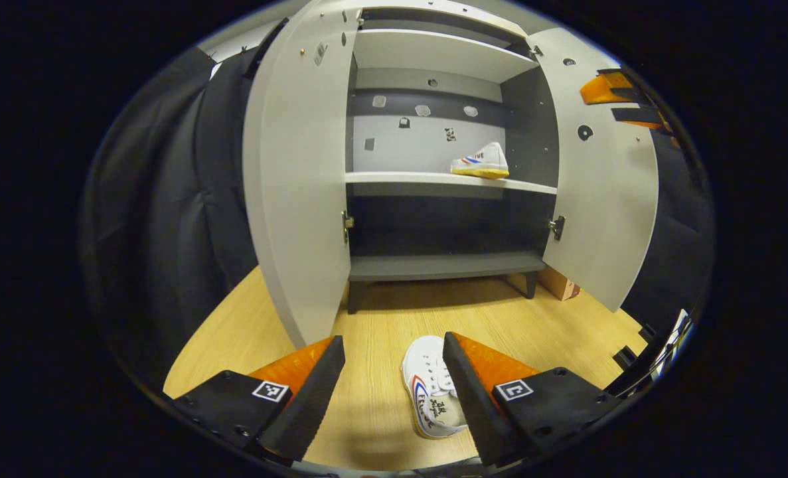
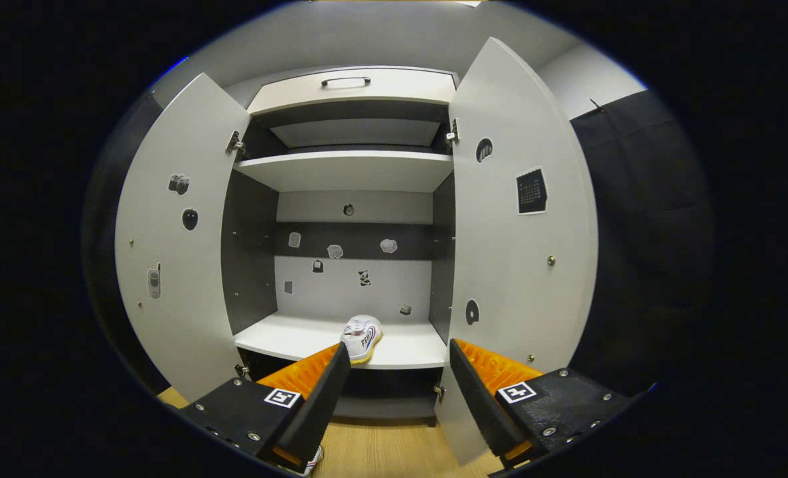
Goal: Grab one shoe with the right hand and put it into the shoe cabinet, grab the other shoe with the left hand and put it into the shoe cabinet; then close the right door with the right hand and the left door with the left hand.
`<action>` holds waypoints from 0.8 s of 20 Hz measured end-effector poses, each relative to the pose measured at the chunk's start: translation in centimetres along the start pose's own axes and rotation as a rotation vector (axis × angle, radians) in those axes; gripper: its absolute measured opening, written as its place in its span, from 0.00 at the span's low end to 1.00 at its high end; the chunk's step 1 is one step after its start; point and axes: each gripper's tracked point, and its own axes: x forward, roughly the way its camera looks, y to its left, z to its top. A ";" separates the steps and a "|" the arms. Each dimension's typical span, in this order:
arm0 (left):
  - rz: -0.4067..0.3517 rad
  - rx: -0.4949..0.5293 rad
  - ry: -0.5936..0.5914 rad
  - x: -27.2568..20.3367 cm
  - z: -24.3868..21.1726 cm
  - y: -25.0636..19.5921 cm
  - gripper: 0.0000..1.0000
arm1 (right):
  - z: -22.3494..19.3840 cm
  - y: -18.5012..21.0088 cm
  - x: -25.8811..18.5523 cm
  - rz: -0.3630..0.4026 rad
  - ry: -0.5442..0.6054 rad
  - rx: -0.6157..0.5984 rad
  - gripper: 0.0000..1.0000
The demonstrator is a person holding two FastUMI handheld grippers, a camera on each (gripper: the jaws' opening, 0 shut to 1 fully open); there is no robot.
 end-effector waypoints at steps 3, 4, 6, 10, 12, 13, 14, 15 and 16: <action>-0.002 0.027 0.071 2.3 -2.7 -0.7 0.97 | 0.1 -1.0 -2.3 -0.003 -0.011 0.006 0.92; -0.008 0.023 0.087 3.0 -3.4 -1.1 0.97 | -0.1 -1.3 -2.8 -0.002 -0.012 0.012 0.92; -0.020 0.015 0.142 4.0 -5.6 -1.7 0.97 | -0.6 -2.7 -4.0 -0.015 -0.002 0.018 0.92; -0.028 0.026 0.247 6.1 -9.4 -2.1 0.97 | -1.7 -4.6 -5.0 -0.036 0.015 0.028 0.92; -0.022 0.033 0.289 6.9 -11.0 -1.8 0.98 | -1.9 -5.4 -5.6 -0.035 0.019 0.036 0.92; -0.022 0.030 0.315 7.2 -11.9 -1.8 0.98 | -2.0 -5.8 -5.8 -0.038 0.019 0.039 0.93; -0.022 0.028 0.333 7.5 -12.5 -1.8 0.98 | -2.0 -6.2 -5.9 -0.041 0.019 0.043 0.92; -0.023 0.026 0.355 7.6 -13.0 -1.7 0.98 | -2.1 -6.5 -5.9 -0.045 0.023 0.052 0.92; -0.025 0.025 0.377 7.7 -13.5 -1.7 0.98 | -2.3 -6.7 -6.0 -0.044 0.027 0.063 0.92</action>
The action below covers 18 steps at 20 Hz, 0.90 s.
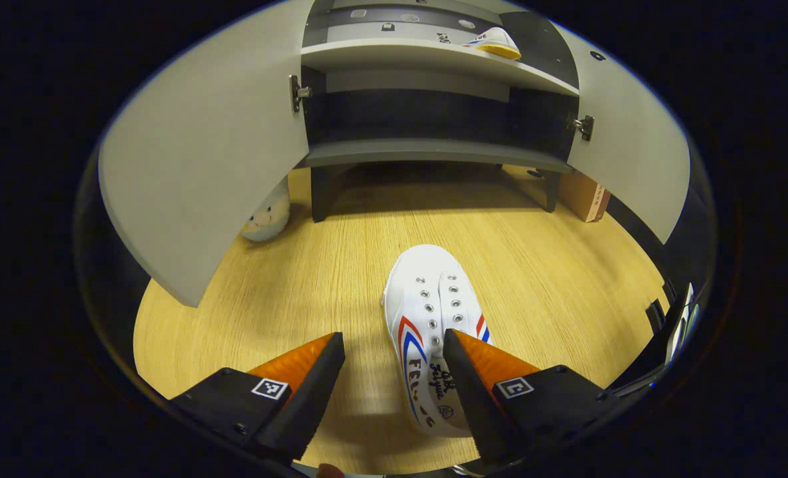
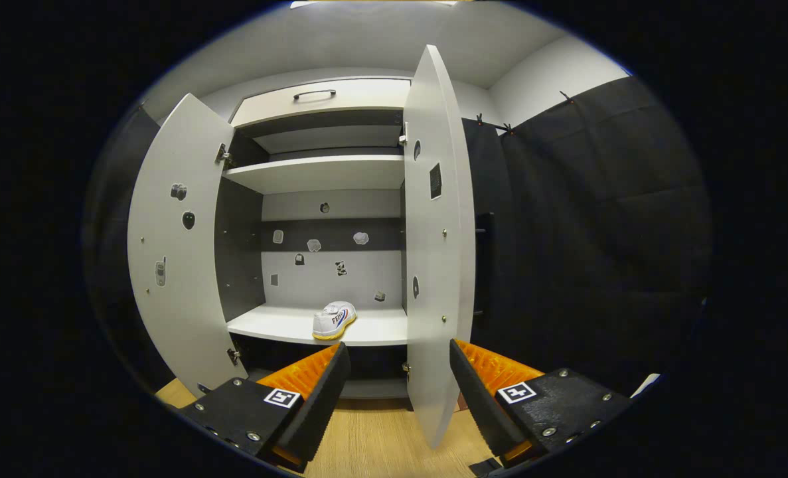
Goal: Grab one shoe with the right hand and put it into the shoe cabinet, grab the other shoe with the left hand and put it into the shoe cabinet; then close the right door with the right hand and the left door with the left hand.
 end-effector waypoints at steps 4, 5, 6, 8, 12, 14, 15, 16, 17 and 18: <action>-0.009 -0.031 0.050 1.2 -1.1 -0.2 0.98 | -0.4 -0.7 0.1 0.004 0.014 0.000 0.93; -0.014 -0.038 0.062 1.5 -1.3 -0.4 0.98 | -0.3 -0.9 0.0 0.005 0.016 -0.004 0.93; -0.021 -0.045 0.070 1.7 -1.5 -0.5 0.97 | -0.4 -1.0 0.1 0.008 0.017 -0.005 0.93; -0.044 -0.073 0.088 2.0 -1.8 -1.1 0.87 | -0.5 -1.2 0.2 0.011 0.022 -0.003 0.92; -0.017 -0.038 0.134 1.9 -1.9 -1.5 0.41 | -0.2 -1.8 0.3 0.026 0.023 0.005 0.92; 0.035 -0.045 0.158 2.0 -1.7 -0.8 0.22 | 0.1 -2.0 0.4 0.037 0.018 0.007 0.93; 0.033 -0.079 0.161 2.1 -1.8 -0.9 0.22 | 0.2 -2.3 0.3 0.040 0.016 0.006 0.92; 0.028 -0.089 0.164 1.9 -1.8 -1.1 0.07 | 0.4 -2.5 0.4 0.042 0.013 0.004 0.93; 0.024 -0.097 0.175 1.6 -1.8 -1.2 0.07 | 0.6 -2.7 0.4 0.046 0.009 0.002 0.93; 0.023 -0.099 0.188 1.0 -1.6 -1.4 0.07 | 0.7 -3.0 0.5 0.050 0.008 -0.001 0.93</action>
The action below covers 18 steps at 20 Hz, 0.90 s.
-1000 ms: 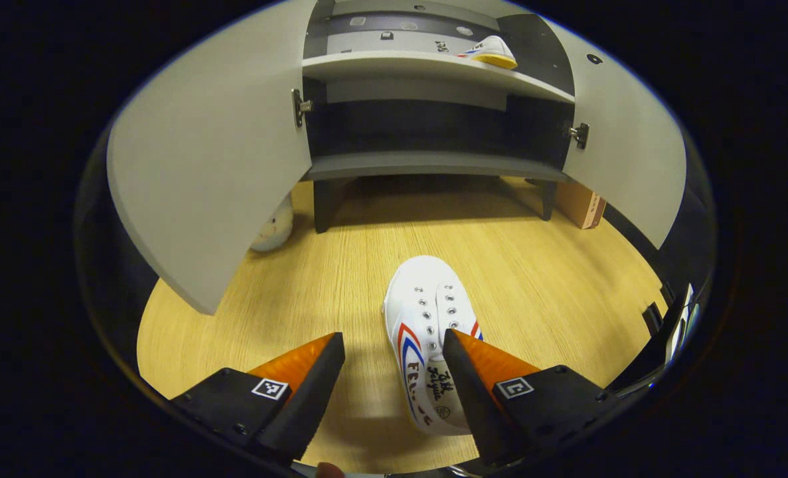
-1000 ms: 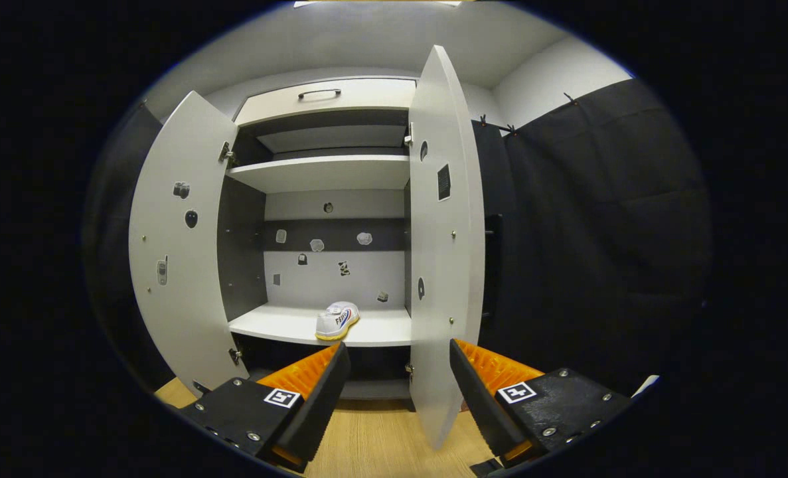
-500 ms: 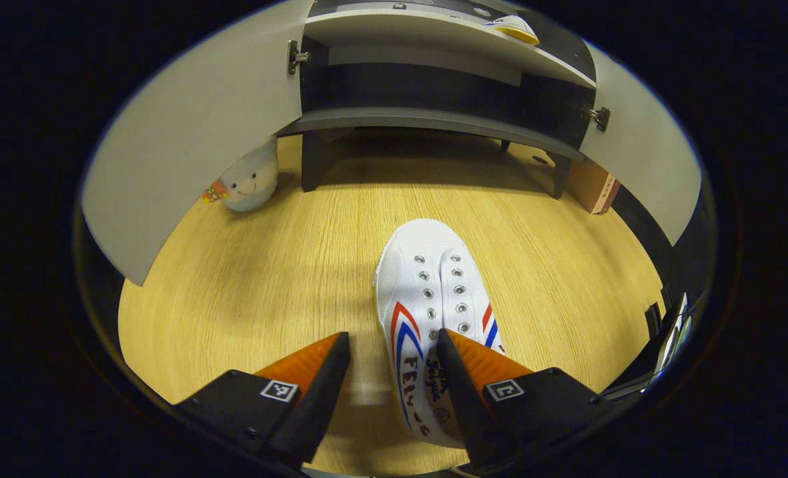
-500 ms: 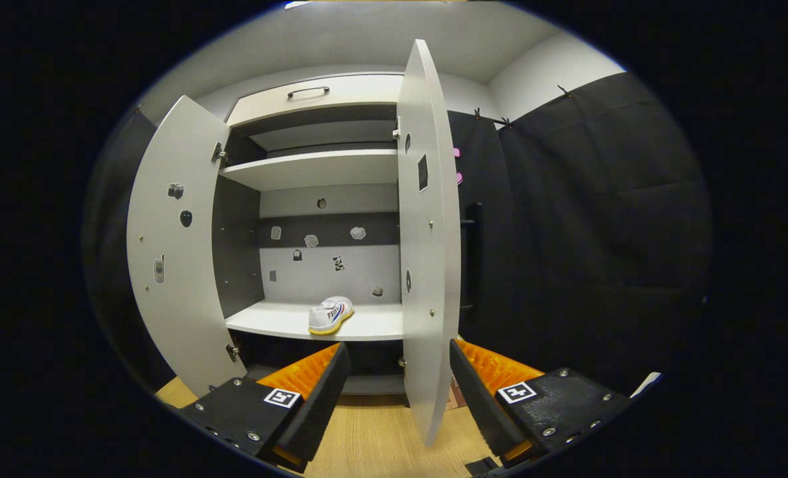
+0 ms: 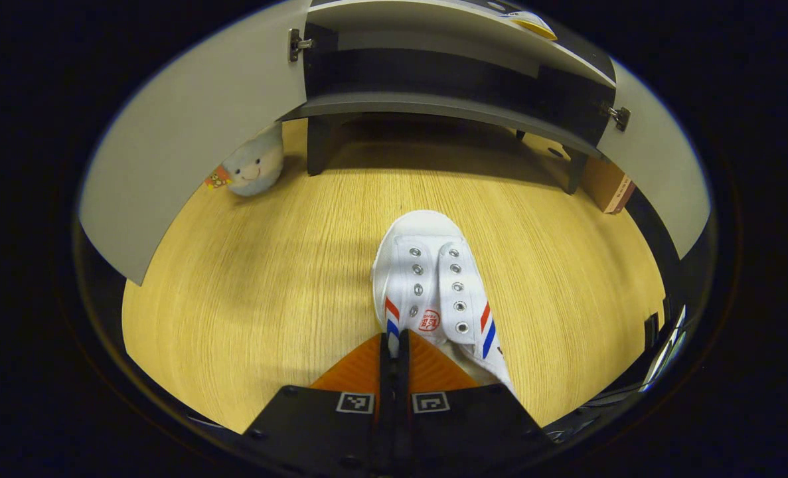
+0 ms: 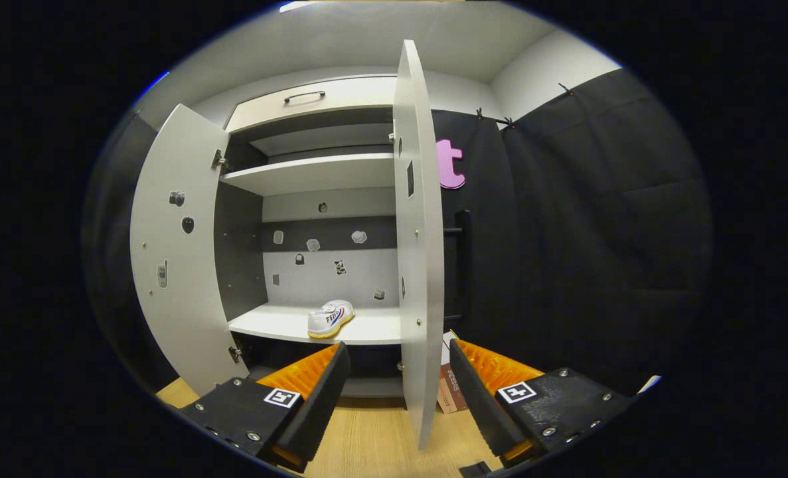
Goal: Grab one shoe with the right hand and put it into the shoe cabinet, grab the other shoe with the left hand and put it into the shoe cabinet; then close the right door with the right hand and the left door with the left hand.
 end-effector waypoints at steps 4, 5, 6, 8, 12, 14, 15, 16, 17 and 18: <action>-0.040 -0.012 -0.013 -2.1 2.9 0.2 0.07 | 0.0 -0.3 0.5 0.033 -0.006 0.006 0.92; -0.046 -0.028 -0.016 -2.8 3.7 0.1 0.07 | -0.1 -0.2 0.6 0.047 -0.003 0.011 0.92; -0.045 -0.043 -0.009 -3.9 4.7 0.2 0.07 | -0.2 -0.1 0.8 0.059 0.000 0.013 0.92; -0.053 -0.052 -0.025 -6.4 7.0 0.4 0.06 | -0.2 -0.1 1.0 0.074 0.001 0.018 0.92; -0.070 -0.061 -0.079 -10.8 11.8 1.2 0.06 | -0.6 0.4 1.2 0.113 0.007 0.026 0.92; -0.079 -0.070 -0.112 -13.4 14.2 1.7 0.07 | -0.7 0.6 1.3 0.124 0.007 0.025 0.93; -0.084 -0.066 -0.130 -14.8 15.9 2.1 0.06 | -0.7 0.6 1.3 0.129 0.007 0.026 0.93; -0.086 -0.061 -0.154 -15.8 17.7 2.5 0.06 | -0.7 0.7 1.2 0.135 0.006 0.028 0.93; -0.089 -0.055 -0.180 -16.7 19.5 2.6 0.06 | -0.7 0.7 1.0 0.139 0.007 0.031 0.93; -0.092 -0.047 -0.204 -17.4 21.2 2.7 0.06 | -0.8 0.7 0.9 0.143 0.008 0.035 0.92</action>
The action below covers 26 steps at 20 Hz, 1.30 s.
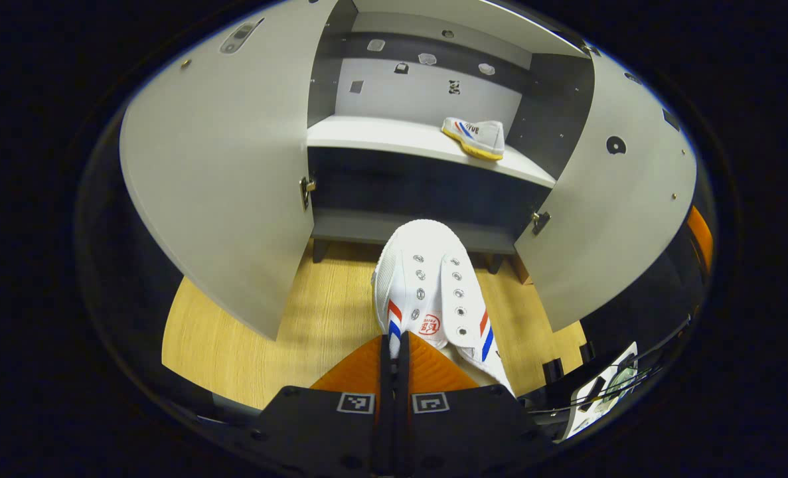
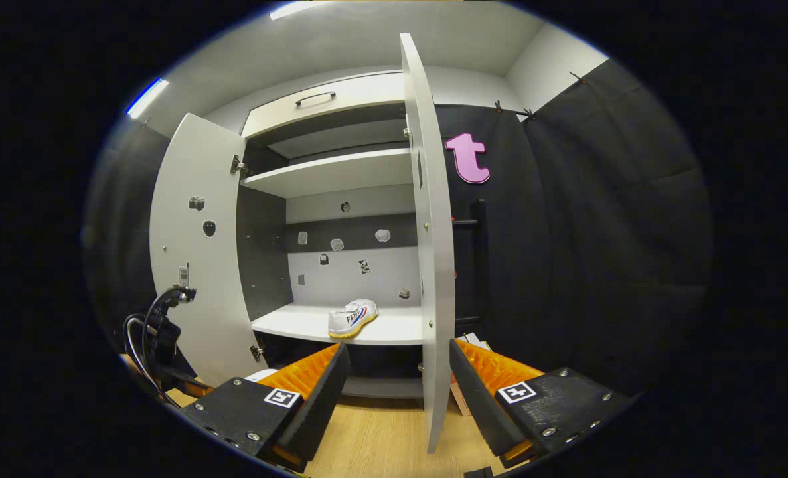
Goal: Grab one shoe with the right hand and put it into the shoe cabinet, grab the other shoe with the left hand and put it into the shoe cabinet; then close the right door with the right hand and the left door with the left hand.
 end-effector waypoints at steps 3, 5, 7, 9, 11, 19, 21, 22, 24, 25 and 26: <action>-0.001 0.012 -0.046 -0.1 3.5 -1.0 0.07 | 0.1 0.3 -0.1 0.016 -0.003 0.008 0.92; 0.012 0.035 -0.080 0.1 5.6 -1.5 0.06 | 0.2 0.5 -0.4 0.021 -0.009 0.004 0.93; 0.005 0.036 -0.113 0.0 8.0 -2.1 0.07 | 0.2 0.4 -0.5 0.021 -0.016 0.000 0.93; 0.002 0.030 -0.142 -0.3 10.7 -2.2 0.06 | 0.0 0.3 -0.6 0.019 -0.010 -0.005 0.93; 0.008 0.034 -0.171 0.5 13.9 -2.3 0.06 | 0.0 0.3 -0.8 0.021 -0.012 0.003 0.93; -0.010 0.024 -0.219 5.4 24.3 -3.0 0.06 | 0.3 -0.8 -1.5 -0.009 -0.014 0.014 0.92; 0.000 0.035 -0.212 7.2 26.0 -3.0 0.06 | 0.2 -1.1 -1.6 -0.019 -0.012 0.011 0.92; 0.007 0.046 -0.211 8.1 26.9 -3.0 0.06 | 0.2 -1.2 -1.6 -0.022 -0.008 0.011 0.92; 0.004 0.050 -0.201 10.0 28.2 -3.3 0.06 | 0.2 -1.4 -1.7 -0.028 -0.005 0.020 0.92; 0.002 0.048 -0.194 11.1 28.7 -3.3 0.06 | 0.4 -1.5 -1.8 -0.033 -0.004 0.023 0.92; 0.001 0.053 -0.192 12.1 29.3 -3.4 0.06 | 0.4 -1.9 -1.7 -0.041 -0.005 0.024 0.92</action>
